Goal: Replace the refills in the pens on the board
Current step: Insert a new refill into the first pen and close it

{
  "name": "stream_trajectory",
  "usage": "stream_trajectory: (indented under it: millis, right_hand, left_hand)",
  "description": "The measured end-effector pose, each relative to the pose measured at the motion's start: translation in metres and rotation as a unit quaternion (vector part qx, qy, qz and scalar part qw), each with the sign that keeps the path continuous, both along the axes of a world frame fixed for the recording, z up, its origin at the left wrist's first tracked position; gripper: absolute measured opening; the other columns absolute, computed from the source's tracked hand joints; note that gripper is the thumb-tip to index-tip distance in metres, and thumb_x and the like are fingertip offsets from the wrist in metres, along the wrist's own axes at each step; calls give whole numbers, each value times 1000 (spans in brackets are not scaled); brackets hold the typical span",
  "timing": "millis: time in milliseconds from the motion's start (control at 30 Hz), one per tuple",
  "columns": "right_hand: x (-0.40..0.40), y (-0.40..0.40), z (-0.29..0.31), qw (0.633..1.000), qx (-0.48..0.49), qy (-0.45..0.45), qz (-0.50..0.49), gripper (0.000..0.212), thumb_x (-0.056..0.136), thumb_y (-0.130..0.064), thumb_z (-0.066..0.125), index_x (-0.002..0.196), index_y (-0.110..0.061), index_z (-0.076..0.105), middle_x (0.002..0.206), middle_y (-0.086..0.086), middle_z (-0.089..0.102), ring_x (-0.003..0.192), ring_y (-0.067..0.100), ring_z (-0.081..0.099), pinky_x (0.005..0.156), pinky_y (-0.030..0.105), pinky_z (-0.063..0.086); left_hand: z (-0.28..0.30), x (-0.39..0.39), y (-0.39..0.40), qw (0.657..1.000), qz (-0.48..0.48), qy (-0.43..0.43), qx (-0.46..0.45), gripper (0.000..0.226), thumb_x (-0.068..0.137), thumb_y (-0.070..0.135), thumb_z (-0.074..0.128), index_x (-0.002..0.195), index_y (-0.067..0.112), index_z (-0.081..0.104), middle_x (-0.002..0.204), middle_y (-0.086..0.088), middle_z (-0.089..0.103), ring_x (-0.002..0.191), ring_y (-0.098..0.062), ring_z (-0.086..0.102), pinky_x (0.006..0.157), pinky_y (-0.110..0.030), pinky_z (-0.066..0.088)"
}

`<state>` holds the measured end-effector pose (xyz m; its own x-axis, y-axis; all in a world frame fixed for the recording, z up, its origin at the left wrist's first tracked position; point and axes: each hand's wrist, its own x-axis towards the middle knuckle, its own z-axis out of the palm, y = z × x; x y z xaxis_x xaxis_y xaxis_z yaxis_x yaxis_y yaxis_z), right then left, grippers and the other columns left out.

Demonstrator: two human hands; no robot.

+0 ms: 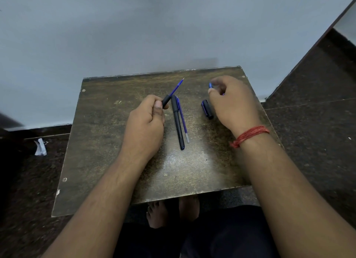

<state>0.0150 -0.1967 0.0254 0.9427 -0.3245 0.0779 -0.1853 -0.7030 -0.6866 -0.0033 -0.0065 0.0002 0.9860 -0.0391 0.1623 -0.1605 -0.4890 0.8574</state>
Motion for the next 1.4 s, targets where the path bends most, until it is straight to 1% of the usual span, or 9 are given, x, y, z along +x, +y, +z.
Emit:
stream_trajectory:
  millis: [67, 133, 200, 300, 500, 633, 800, 1067, 1400]
  right_hand:
    - [-4, 15, 3, 978, 204, -38, -10, 17, 93, -18, 61, 104, -20, 74, 85, -7, 71, 77, 5, 61, 71, 19, 46]
    - [-5, 27, 4, 940, 336, -50, -26, 11, 92, -16, 64, 88, -20, 74, 70, -8, 69, 68, 4, 58, 64, 18, 43]
    - [-4, 30, 3, 912, 403, -65, -42, 10, 92, -14, 66, 84, -20, 68, 72, -4, 71, 68, 4, 57, 59, 16, 40]
    - [0, 26, 1, 872, 474, -91, -82, 11, 92, -16, 69, 83, -22, 65, 86, 5, 71, 68, 9, 57, 55, 20, 39]
    - [3, 20, -2, 855, 495, -120, -97, 6, 91, -19, 70, 87, -22, 67, 89, 1, 71, 69, 8, 58, 57, 20, 40]
    - [3, 19, -3, 866, 480, -125, -73, 5, 91, -17, 70, 89, -21, 68, 92, 4, 73, 71, 9, 60, 58, 18, 43]
    - [2, 20, -1, 885, 445, -127, -46, 8, 91, -14, 69, 88, -22, 70, 88, -1, 73, 70, 3, 62, 57, 13, 43]
    - [1, 21, -2, 901, 421, -106, -5, 8, 91, -9, 67, 97, -12, 72, 96, 8, 73, 73, 1, 61, 56, 11, 43]
    - [-3, 32, -3, 909, 405, -46, 85, 13, 89, -5, 68, 91, -16, 74, 84, -4, 73, 72, 0, 64, 56, 10, 44]
  left_hand:
    - [-1, 1, -1, 1000, -3, -5, 5, 26, 104, 27, 38, 92, 21, 59, 64, 6, 54, 56, -6, 47, 56, -31, 39]
    - [-3, 2, -2, 1000, -9, -8, 11, 26, 104, 27, 38, 92, 21, 59, 62, 6, 54, 56, -7, 47, 57, -32, 39]
    - [-4, 2, -2, 1000, -11, -9, 13, 25, 104, 27, 38, 92, 20, 59, 62, 7, 53, 55, -6, 46, 57, -32, 38]
    - [-3, 2, -2, 1000, -15, -5, 13, 25, 104, 27, 38, 92, 20, 59, 62, 8, 52, 54, -5, 45, 55, -31, 38]
    - [-1, 0, -4, 999, -28, -2, 28, 25, 104, 27, 38, 93, 21, 59, 63, 5, 55, 52, -7, 45, 53, -33, 38]
    - [-1, 0, -4, 999, -28, -2, 31, 24, 104, 25, 39, 92, 19, 60, 64, -1, 57, 52, -8, 44, 55, -34, 38]
    - [-1, -1, -4, 999, -34, 6, 36, 24, 104, 27, 39, 92, 21, 59, 69, -7, 60, 53, -10, 44, 52, -36, 38]
    - [0, -1, -4, 999, -33, 8, 43, 24, 104, 27, 38, 92, 21, 58, 70, -7, 60, 55, -12, 46, 52, -39, 40]
    - [0, -1, -4, 999, -31, 4, 30, 24, 104, 26, 39, 94, 18, 59, 68, -2, 58, 55, -10, 45, 52, -31, 36]
